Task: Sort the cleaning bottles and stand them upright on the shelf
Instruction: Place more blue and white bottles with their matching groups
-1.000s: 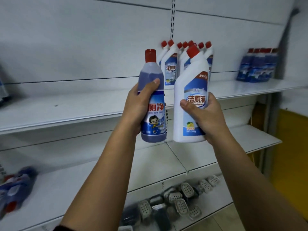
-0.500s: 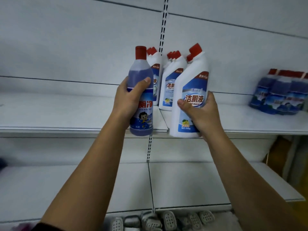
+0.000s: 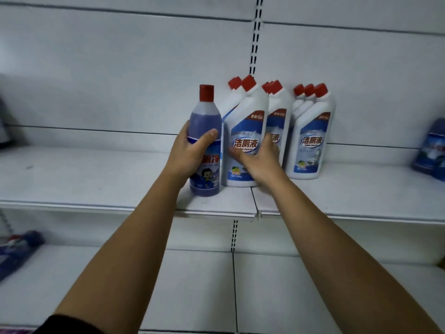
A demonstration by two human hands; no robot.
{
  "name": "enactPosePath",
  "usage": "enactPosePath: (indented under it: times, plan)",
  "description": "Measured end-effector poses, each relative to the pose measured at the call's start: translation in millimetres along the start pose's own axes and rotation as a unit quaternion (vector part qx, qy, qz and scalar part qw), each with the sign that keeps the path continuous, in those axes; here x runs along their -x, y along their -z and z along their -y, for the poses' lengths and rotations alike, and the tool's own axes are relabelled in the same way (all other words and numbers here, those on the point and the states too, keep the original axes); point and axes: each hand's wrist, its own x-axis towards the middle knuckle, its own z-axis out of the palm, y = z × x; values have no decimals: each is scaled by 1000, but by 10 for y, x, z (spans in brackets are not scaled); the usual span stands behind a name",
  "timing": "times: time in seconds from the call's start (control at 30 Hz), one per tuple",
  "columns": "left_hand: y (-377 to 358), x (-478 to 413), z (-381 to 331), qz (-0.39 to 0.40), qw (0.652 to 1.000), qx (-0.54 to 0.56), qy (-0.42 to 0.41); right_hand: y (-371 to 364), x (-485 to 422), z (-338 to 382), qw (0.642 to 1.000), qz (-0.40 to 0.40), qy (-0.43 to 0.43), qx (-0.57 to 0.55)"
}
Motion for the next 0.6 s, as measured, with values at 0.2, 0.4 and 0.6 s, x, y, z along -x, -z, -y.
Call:
enactPosePath:
  times: [0.2, 0.4, 0.6]
  plan:
    - [22, -132, 123, -6, 1000, 15, -1, -174, -103, -79, 980, -48, 58, 184]
    - [19, -166, 172, -9, 1000, 15, 1, -224, -121, -182, 967, -104, 71, 224]
    - [23, -157, 177, -9, 1000, 22, 12, -160, -70, -230, 948, -15, 31, 315]
